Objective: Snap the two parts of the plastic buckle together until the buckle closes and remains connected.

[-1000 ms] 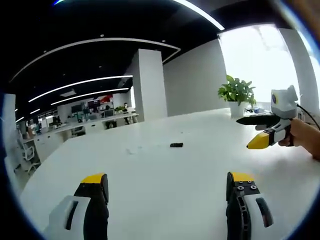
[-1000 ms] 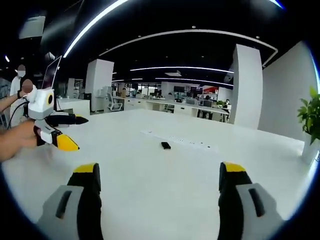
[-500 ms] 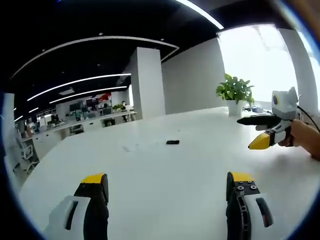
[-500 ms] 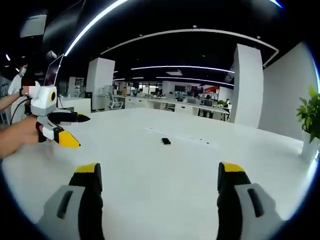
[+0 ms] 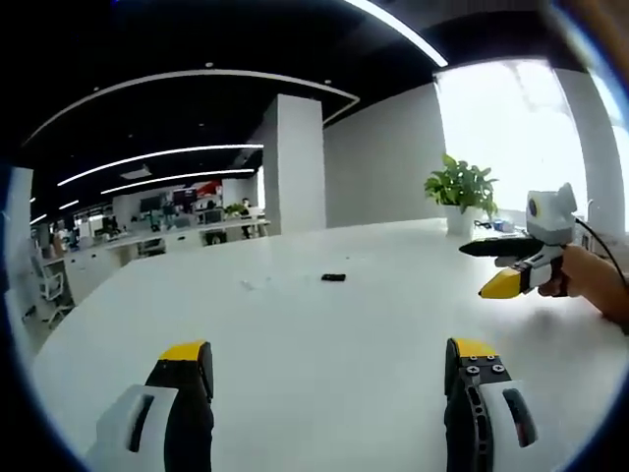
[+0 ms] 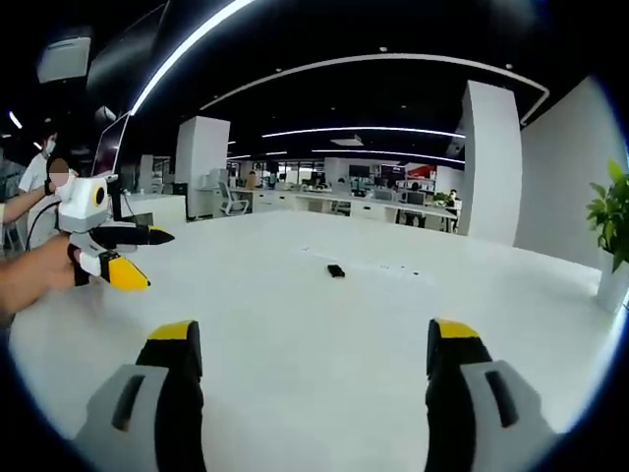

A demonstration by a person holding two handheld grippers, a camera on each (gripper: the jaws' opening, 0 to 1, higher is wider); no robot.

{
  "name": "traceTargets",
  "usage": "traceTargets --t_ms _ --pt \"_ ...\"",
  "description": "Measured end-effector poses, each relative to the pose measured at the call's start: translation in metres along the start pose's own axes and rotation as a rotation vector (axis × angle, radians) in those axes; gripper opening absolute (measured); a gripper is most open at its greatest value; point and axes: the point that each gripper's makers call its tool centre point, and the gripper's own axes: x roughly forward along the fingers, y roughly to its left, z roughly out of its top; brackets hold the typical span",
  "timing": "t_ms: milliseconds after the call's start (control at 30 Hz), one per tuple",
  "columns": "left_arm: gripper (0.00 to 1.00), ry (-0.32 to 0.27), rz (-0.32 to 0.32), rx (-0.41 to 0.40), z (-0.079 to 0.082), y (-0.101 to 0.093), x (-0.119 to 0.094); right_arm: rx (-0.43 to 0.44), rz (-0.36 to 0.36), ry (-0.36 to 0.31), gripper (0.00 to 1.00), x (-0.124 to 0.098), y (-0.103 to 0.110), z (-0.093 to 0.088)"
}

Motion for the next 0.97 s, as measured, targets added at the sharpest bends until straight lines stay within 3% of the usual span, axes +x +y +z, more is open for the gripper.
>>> traceTargets --t_ms 233,433,700,967 --pt "0.99 0.031 -0.028 0.005 -0.009 -0.009 -0.001 0.009 0.013 -0.014 1.00 -0.004 0.001 -0.002" --pt "0.99 0.010 0.000 0.013 -0.003 -0.010 -0.010 -0.002 0.027 0.018 1.00 0.000 0.003 -0.010" --pt "0.99 0.015 0.030 0.031 -0.006 -0.001 -0.006 -0.025 0.015 -0.010 1.00 -0.002 0.004 -0.007" --pt "0.99 0.019 0.029 0.052 -0.008 -0.011 -0.012 -0.024 0.015 -0.012 1.00 -0.002 0.003 -0.006"
